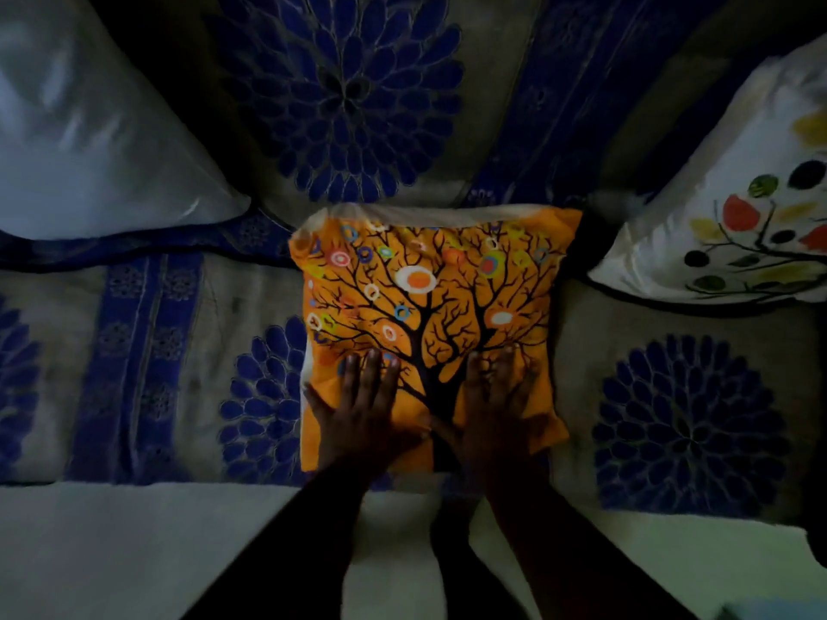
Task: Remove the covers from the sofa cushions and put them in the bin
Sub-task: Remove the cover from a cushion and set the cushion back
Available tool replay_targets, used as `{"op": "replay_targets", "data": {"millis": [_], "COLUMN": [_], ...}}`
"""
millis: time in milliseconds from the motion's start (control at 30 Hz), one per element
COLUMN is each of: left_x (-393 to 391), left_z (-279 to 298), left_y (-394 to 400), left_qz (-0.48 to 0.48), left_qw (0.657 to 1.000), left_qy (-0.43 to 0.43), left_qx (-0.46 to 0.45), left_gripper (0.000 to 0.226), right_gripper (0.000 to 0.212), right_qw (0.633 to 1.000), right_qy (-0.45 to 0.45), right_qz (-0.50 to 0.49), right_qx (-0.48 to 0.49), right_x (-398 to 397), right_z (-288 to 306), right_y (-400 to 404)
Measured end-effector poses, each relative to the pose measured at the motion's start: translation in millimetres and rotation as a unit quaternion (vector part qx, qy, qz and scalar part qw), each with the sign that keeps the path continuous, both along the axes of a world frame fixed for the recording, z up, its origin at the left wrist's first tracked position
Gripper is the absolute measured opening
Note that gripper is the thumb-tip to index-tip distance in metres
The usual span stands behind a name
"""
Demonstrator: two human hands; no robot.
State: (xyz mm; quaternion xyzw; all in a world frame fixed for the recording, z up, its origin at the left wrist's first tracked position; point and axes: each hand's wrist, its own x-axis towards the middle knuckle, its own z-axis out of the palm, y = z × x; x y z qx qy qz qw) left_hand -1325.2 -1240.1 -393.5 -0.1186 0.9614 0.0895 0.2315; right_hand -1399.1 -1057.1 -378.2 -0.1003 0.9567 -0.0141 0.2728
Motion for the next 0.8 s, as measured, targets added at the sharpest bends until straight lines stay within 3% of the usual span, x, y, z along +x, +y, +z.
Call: {"op": "replay_targets", "data": {"millis": [67, 167, 233, 300, 367, 400, 433, 500, 533, 567, 633, 667, 733, 800], "left_x": [-6.7, -11.9, -26.6, -58.3, -109.1, -136.3, -165.0, -201.4, -212.2, -219.6, -220.2, -216.7, -201.8, -185.5], "left_z": [0.0, 50.0, 92.8, 119.0, 127.1, 132.9, 130.4, 131.0, 128.7, 127.6, 132.8, 134.9, 143.8, 158.9], "left_y": [3.8, 9.5, -8.2, -34.8, -62.4, -75.7, -90.2, -109.1, -114.5, -118.9, -121.7, -124.7, -137.6, -154.8], "left_qz": [0.012, 0.030, 0.047, 0.129, 0.285, 0.356, 0.408, 0.452, 0.427, 0.392, 0.336, 0.332, 0.350, 0.358], "left_qw": [1.000, 0.999, 0.997, 0.976, 0.919, 0.886, 0.846, 0.770, 0.778, 0.819, 0.892, 0.901, 0.886, 0.878], "left_qy": [-0.027, -0.024, 0.049, 0.165, 0.253, 0.252, 0.232, 0.152, 0.131, 0.122, 0.125, 0.134, 0.184, 0.232], "left_qx": [-0.005, 0.009, 0.027, 0.060, 0.103, 0.160, 0.253, 0.424, 0.441, 0.401, 0.275, 0.244, 0.242, 0.216], "left_gripper": [0.121, 0.122, 0.104, 0.073, 0.064, 0.063, 0.064, 0.056, 0.038, 0.019, 0.027, 0.032, 0.036, 0.044], "right_gripper": [0.115, 0.112, 0.098, 0.078, 0.066, 0.058, 0.055, 0.069, 0.075, 0.075, 0.067, 0.057, 0.025, 0.025], "right_qw": [1.000, 0.999, 0.996, 0.978, 0.941, 0.923, 0.908, 0.885, 0.873, 0.868, 0.863, 0.852, 0.825, 0.812], "right_qy": [-0.023, -0.036, 0.004, 0.074, 0.071, 0.045, 0.022, -0.053, -0.085, -0.100, -0.095, -0.084, -0.049, 0.003], "right_qz": [0.002, 0.003, -0.034, -0.098, -0.183, -0.224, -0.265, -0.346, -0.380, -0.400, -0.411, -0.419, -0.425, -0.400], "right_qx": [0.011, -0.008, -0.080, -0.170, -0.275, -0.311, -0.323, -0.306, -0.292, -0.276, -0.277, -0.302, -0.369, -0.426], "right_x": [-3.7, -19.0, -43.9, -80.9, -127.4, -150.5, -175.8, -214.8, -228.3, -235.9, -240.0, -240.1, -231.7, -222.6], "right_z": [2.5, 52.7, 93.1, 118.5, 130.9, 133.4, 128.3, 115.7, 105.2, 99.6, 91.6, 90.2, 108.9, 131.5], "right_y": [-5.0, 5.0, 13.6, 20.3, 12.6, 5.6, -1.1, -15.5, -20.7, -24.4, -21.5, -16.9, -11.0, -6.7]}}
